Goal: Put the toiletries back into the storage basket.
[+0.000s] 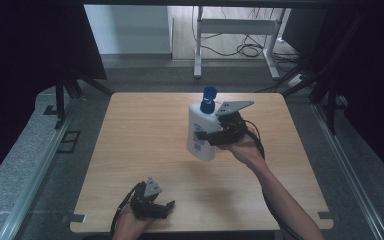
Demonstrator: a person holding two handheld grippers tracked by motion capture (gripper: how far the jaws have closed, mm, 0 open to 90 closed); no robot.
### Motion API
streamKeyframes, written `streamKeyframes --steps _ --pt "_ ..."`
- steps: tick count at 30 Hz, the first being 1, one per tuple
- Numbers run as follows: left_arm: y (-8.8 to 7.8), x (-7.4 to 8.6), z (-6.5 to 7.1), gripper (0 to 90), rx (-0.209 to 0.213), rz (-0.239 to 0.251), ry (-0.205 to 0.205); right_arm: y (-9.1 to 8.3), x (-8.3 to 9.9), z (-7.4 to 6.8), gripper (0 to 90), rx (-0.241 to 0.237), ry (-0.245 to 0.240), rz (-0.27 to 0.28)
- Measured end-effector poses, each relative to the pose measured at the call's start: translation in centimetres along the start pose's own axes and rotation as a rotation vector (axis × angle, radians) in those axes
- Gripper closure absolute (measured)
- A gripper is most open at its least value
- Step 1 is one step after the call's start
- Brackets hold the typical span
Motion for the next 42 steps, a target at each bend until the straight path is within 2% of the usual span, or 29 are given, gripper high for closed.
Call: streamKeyframes --steps 8,25,42 --pt "0.0 0.0 0.0 12.1 0.0 0.003 -0.002 -0.4 -1.0 2.1 37.2 0.009 0.018 0.012" --pt "0.0 0.0 0.1 12.1 0.002 0.005 -0.004 -0.4 -2.8 4.9 37.3 0.036 0.015 0.025" --pt "0.0 0.0 0.1 12.1 0.002 0.004 -0.004 0.0 -4.8 8.4 37.3 0.108 0.022 0.035"
Point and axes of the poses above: each handheld gripper's, and its own axes: y roughly forward along the jaws, x roughly out of its underside, z roughly to its right, the point moved 10 cm from there along y, roughly forward along the jaws, and after that the axes turned 14 degrees about x, right-handed, at the moved point
